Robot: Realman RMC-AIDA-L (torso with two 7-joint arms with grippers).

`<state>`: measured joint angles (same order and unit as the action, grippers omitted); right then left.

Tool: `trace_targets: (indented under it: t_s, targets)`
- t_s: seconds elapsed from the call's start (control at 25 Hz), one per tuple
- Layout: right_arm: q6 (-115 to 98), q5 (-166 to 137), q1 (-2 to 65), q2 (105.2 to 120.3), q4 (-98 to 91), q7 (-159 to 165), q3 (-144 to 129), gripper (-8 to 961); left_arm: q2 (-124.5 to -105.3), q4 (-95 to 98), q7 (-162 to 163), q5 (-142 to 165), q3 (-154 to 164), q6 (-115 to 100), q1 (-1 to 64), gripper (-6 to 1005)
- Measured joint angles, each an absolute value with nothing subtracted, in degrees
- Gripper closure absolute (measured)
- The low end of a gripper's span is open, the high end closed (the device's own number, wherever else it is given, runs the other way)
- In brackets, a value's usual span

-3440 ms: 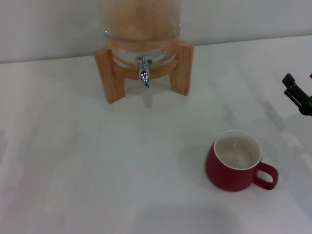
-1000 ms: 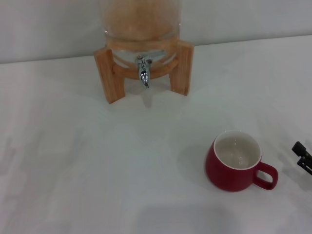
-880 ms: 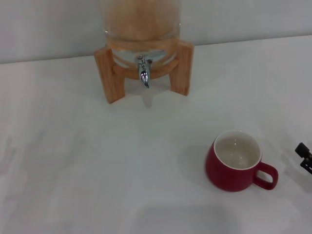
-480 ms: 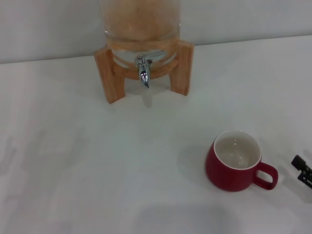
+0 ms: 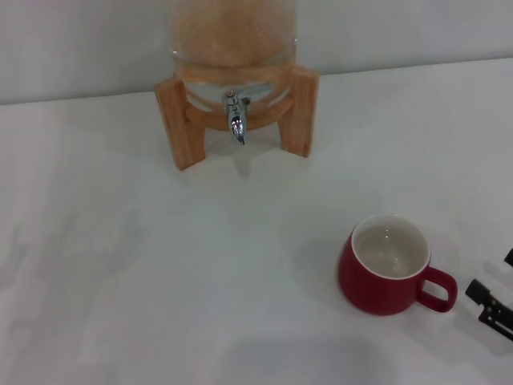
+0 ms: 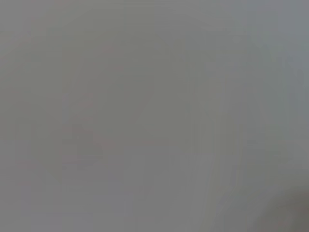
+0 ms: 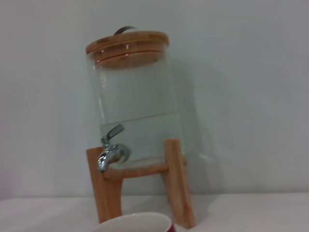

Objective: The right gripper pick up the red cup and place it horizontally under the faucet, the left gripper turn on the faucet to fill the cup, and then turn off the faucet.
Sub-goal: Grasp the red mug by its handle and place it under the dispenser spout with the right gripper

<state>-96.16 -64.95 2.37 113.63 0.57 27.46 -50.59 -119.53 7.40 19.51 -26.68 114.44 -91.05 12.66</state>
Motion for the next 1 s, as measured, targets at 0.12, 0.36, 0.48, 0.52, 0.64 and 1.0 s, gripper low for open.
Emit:
trace_targets:
  t_s: [0.12,0.36,0.48,0.52,0.64,1.0]
  targets:
    - [-96.16,-64.96,2.34,113.61,0.59,27.44,-51.95,100,-119.53,7.41,19.51,-26.67,114.44,-91.05,12.66,124]
    - [-95.81,-64.95,2.37,113.93,0.86,27.42,-53.64,101,-119.54,7.51,19.51,-26.63,114.44,-91.05,12.66,124]
    - [-95.53,-64.95,2.56,114.16,0.93,27.42,-54.35,101,-119.53,7.63,19.51,-26.63,114.44,-91.05,12.65,124]
    - [-95.40,-64.95,2.64,114.23,0.95,27.42,-54.53,101,-119.53,7.64,19.51,-26.63,114.43,-91.05,12.65,124]
    - [-94.84,-64.95,2.95,114.44,1.08,27.42,-54.96,101,-119.53,7.65,19.51,-26.62,114.44,-91.05,12.66,124]
    - [-93.06,-64.93,4.01,114.69,1.14,27.42,-54.82,101,-119.53,7.54,19.51,-26.63,114.44,-91.52,12.66,124]
